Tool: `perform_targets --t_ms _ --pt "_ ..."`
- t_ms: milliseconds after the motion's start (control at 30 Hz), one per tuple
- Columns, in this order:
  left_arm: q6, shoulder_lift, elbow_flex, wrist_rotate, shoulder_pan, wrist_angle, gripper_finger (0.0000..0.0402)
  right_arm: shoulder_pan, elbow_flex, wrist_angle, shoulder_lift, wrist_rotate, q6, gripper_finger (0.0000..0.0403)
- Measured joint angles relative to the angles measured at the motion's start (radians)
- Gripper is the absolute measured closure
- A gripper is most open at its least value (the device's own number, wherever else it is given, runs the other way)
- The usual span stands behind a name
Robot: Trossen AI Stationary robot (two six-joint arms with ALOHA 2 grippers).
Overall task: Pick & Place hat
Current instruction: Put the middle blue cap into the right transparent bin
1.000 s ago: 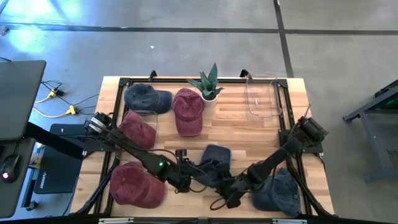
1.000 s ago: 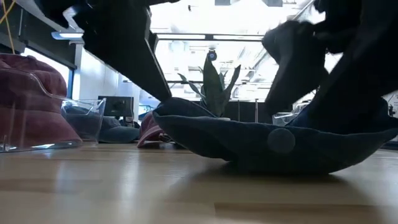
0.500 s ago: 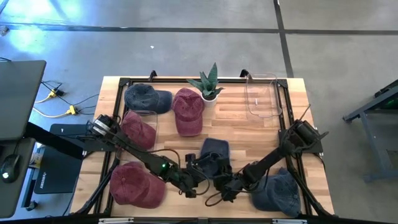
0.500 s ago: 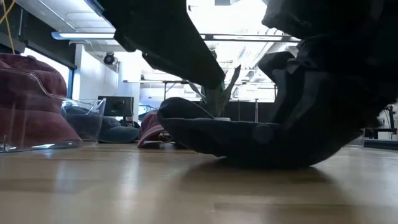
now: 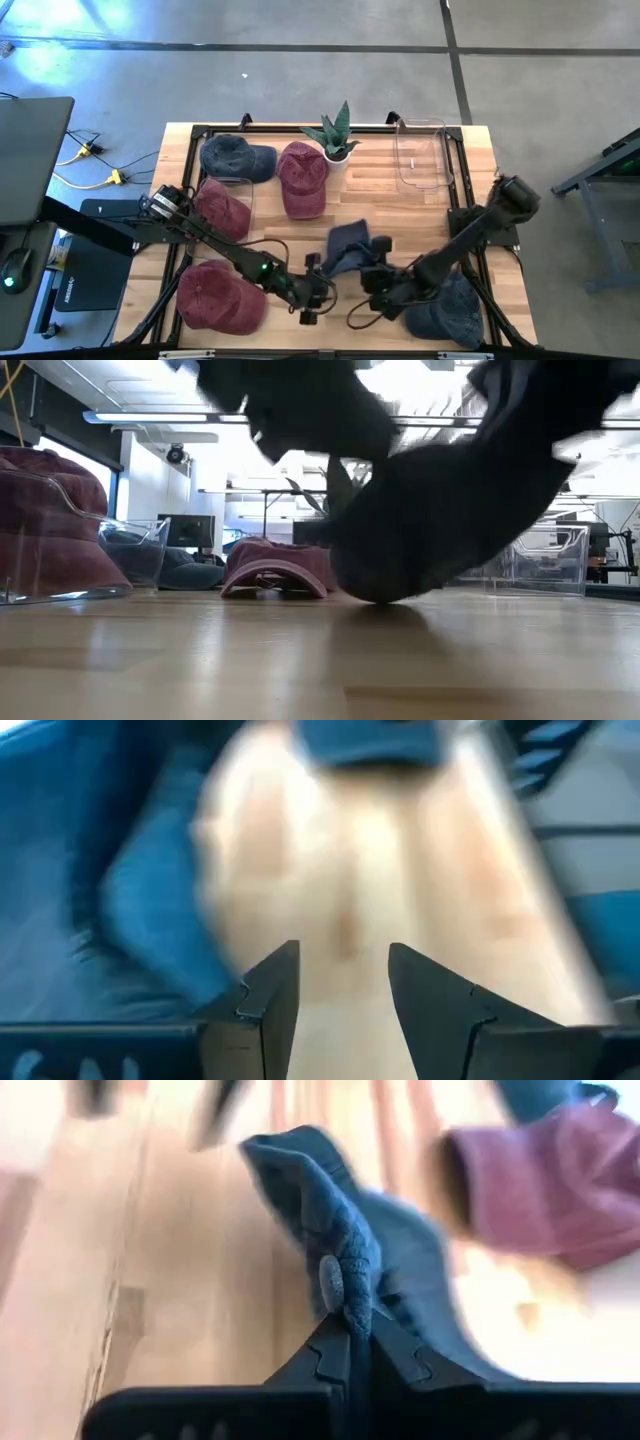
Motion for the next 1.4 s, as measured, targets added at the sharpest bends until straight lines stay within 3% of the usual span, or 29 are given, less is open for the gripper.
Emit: perform_targets --t_ms 133,267,467,700,767,1033,1400 --pt "0.052 -0.002 0.001 0.129 0.0 0.114 0.0252 0.016 0.0 -0.017 -0.144 0.009 -0.038 0.0397" --pt "0.054 -0.007 0.001 0.173 0.006 0.139 0.0252 0.016 0.0 -0.02 -0.292 -0.006 -0.073 0.0399" --pt "0.068 -0.132 0.006 0.144 -0.017 0.008 0.0252 -0.084 0.0 -0.075 -0.489 -0.189 -0.124 0.04" --pt "0.083 -0.188 -0.035 -0.079 -0.046 -0.133 0.0252 -0.335 0.0 -0.199 -0.671 -0.309 -0.175 0.04" --pt "0.059 -0.194 -0.089 -0.062 -0.043 -0.117 0.0252 -0.421 0.0 -0.208 -0.702 -0.334 -0.213 0.0401" --pt "0.005 -0.189 -0.318 0.023 0.043 0.262 0.0252 -0.773 0.0 -0.157 -0.738 -0.496 -0.417 0.0401" --pt "0.019 -0.191 -0.333 0.049 0.046 0.287 0.0252 -1.111 0.107 -0.137 -0.7 -0.533 -0.585 0.0402"
